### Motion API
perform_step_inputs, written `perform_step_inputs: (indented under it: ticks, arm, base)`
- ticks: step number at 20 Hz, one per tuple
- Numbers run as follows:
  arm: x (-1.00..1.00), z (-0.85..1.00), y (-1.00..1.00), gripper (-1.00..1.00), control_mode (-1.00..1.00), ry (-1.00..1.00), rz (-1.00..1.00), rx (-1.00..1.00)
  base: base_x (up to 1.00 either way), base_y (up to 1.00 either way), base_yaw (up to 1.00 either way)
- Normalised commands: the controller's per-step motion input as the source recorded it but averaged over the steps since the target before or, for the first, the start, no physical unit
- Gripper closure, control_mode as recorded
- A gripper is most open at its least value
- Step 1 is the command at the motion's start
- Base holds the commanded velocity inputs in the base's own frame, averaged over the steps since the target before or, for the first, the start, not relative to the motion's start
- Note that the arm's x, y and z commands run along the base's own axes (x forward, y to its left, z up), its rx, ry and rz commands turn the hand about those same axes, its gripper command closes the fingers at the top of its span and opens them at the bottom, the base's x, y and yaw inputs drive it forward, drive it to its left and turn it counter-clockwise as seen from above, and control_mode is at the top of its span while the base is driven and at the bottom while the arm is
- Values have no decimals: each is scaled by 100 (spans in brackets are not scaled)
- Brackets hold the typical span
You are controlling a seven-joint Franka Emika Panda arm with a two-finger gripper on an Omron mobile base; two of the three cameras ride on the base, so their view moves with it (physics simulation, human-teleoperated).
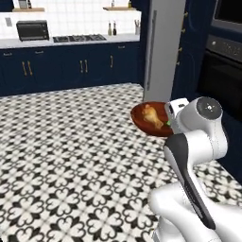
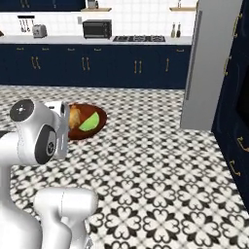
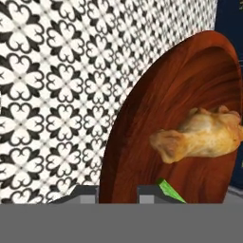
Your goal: Pick the chicken drumstick and lemon wedge from their plates and place them in the bowl. Then put the bowl in the fridge.
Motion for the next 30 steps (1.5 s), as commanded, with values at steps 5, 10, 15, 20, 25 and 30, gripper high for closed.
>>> perform_step_inputs:
  ticks: [5,10,15,20,25,30]
  arm:
    - [0,0,0,100,100,0,0,0]
    - [0,0,0,100,100,0,0,0]
    - [0,0,0,100,100,0,0,0]
    - [0,0,0,100,100,0,0,0]
    - [0,0,0,100,100,0,0,0]
    - [0,0,0,100,100,0,0,0]
  base:
    - [100,-1,3]
    - [100,2,-5]
    - [100,21,-26]
    - [100,59,-34]
    - [100,69,-31]
    - [99,67,-27]
